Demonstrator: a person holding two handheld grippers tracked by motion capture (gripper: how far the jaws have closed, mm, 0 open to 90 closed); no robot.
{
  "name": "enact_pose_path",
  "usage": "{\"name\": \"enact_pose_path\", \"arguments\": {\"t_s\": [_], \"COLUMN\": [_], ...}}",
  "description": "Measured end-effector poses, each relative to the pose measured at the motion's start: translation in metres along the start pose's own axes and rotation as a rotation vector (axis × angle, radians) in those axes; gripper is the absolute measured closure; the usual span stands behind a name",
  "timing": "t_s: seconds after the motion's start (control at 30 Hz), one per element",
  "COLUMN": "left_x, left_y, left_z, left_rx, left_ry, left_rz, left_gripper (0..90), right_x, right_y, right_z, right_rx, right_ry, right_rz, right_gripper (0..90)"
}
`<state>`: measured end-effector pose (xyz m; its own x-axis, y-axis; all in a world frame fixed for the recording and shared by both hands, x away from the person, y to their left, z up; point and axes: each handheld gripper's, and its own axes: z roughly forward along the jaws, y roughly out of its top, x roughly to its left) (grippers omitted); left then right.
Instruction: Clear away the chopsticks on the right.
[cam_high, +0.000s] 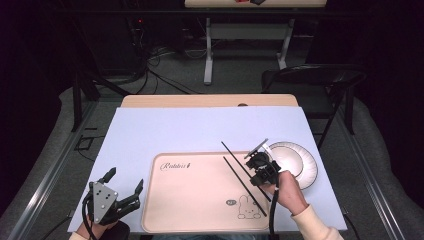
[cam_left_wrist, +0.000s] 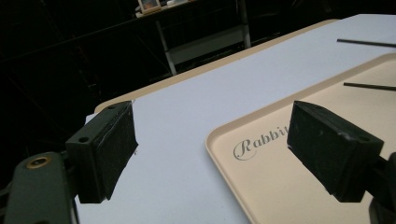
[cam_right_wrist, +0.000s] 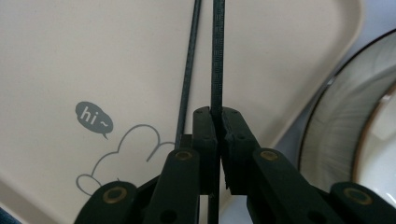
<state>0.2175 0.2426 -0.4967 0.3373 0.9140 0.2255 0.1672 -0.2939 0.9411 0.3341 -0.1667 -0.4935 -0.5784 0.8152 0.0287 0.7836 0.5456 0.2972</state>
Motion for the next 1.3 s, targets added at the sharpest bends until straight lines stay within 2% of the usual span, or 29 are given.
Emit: {"name": "enact_pose_path", "arguments": {"t_s": [0.23,0.4,0.53,0.77,0.9,1.0,1.03,1.07,1.1,1.13,1.23,1.3], "left_x": [0.0,0.0,0.0,0.0,0.0,0.0,0.0,0.0,0.0,0.0,0.0,0.0], "left_y": [0.0,0.0,0.0,0.0,0.0,0.0,0.0,0.0,0.0,0.0,0.0,0.0], "left_z": [0.0,0.0,0.0,-0.001,0.0,0.0,0.0,0.0,0.0,0.0,0.0,0.0], "left_rx": [0.0,0.0,-0.004,-0.007,-0.006,-0.005,-0.006,-0.005,-0.005,-0.004,-0.003,-0.004], "left_ry": [0.0,0.0,0.0,0.001,0.0,0.0,0.0,0.001,0.001,0.0,0.001,0.001], "left_rz": [0.0,0.001,-0.001,-0.002,-0.003,0.0,-0.001,-0.002,-0.003,-0.001,0.0,0.0], "left_gripper": [15.4,15.4,15.4,15.4,15.4,15.4,15.4,15.4,15.4,15.4,15.4,15.4], "right_x": [0.005,0.005,0.009,0.014,0.016,0.018,0.019,0.021,0.021,0.023,0.024,0.024], "right_y": [0.002,-0.002,-0.005,-0.009,-0.013,-0.014,-0.015,-0.015,-0.015,-0.015,-0.017,-0.017], "right_z": [0.015,0.02,0.026,0.03,0.029,0.028,0.028,0.028,0.028,0.027,0.021,0.018], "right_rx": [0.023,0.03,0.049,0.075,0.07,0.072,0.071,0.072,0.072,0.068,0.022,0.001], "right_ry": [0.009,-0.002,-0.009,-0.003,-0.012,-0.01,-0.01,-0.012,-0.012,-0.012,-0.024,-0.034], "right_rz": [0.002,0.037,0.044,0.013,0.008,0.018,-0.007,-0.006,-0.006,-0.042,-0.086,-0.095], "right_gripper": [84.9,84.1,83.0,83.8,82.7,75.8,70.7,65.8,65.8,52.8,34.7,31.2]}}
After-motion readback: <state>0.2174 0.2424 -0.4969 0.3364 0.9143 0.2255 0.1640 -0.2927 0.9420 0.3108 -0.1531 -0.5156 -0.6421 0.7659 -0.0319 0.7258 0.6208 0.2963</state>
